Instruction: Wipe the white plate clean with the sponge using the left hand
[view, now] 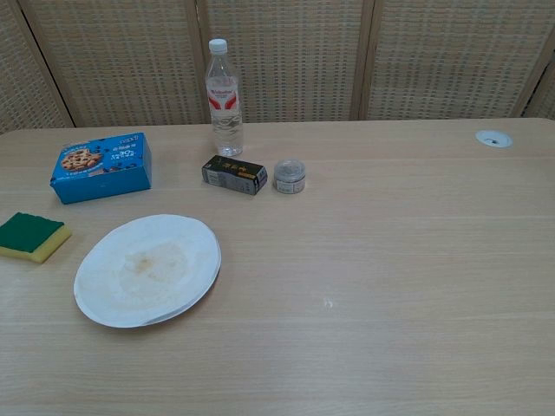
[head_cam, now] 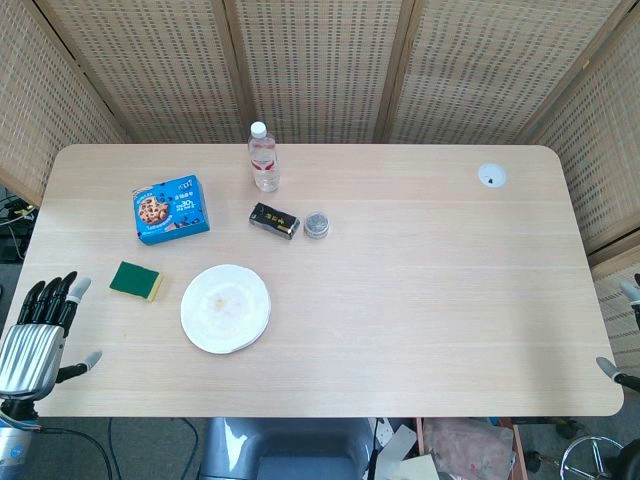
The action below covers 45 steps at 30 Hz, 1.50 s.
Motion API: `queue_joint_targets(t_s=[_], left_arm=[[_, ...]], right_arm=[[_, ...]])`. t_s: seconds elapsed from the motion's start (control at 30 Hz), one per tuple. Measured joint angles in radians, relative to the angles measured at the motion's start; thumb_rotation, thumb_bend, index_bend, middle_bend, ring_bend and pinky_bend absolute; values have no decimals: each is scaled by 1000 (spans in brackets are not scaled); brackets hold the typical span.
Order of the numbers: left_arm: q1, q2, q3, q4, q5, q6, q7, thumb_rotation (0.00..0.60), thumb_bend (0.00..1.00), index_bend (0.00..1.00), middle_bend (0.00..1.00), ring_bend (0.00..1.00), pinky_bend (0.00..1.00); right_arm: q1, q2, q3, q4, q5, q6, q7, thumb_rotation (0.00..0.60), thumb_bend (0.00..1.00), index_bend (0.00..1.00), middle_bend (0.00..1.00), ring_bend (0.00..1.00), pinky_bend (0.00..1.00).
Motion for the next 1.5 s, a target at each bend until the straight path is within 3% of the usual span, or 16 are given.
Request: queue_joint_targets(t_s=[0.33, 0.53, 0.73, 0.9, 1.17, 1.5], left_arm=[[-17, -10, -6, 21, -26, -40, -2, 600, 0, 0, 0, 0, 0], [-85, -19, -35, 85, -93, -173, -46, 600, 0, 0, 0, 0, 26], [-202, -62, -64, 289, -133, -360, -92, 600, 0, 5, 4, 17, 182], [-300, -131, -65, 514, -120, -501, -193, 600, 0, 81, 60, 75, 236], [-421, -287, -44, 833, -62, -626, -378, 600, 1, 165, 110, 124, 222], [-511, -441, 14, 1075, 12, -699, -492, 600, 1, 186, 125, 131, 185]], right_arm=[[-2, 9, 5, -1, 13, -2, 21, 600, 0, 0, 0, 0, 0], [-1, 12, 6, -9, 18, -5, 9, 600, 0, 0, 0, 0, 0], [5, 9, 12, -11, 43, -27, -13, 600, 0, 0, 0, 0, 0], [11, 4, 16, -13, 63, -50, -39, 600, 0, 0, 0, 0, 0], [19, -3, 27, -20, 97, -72, -82, 600, 0, 0, 0, 0, 0], [28, -11, 34, -21, 134, -109, -101, 600, 0, 0, 0, 0, 0]])
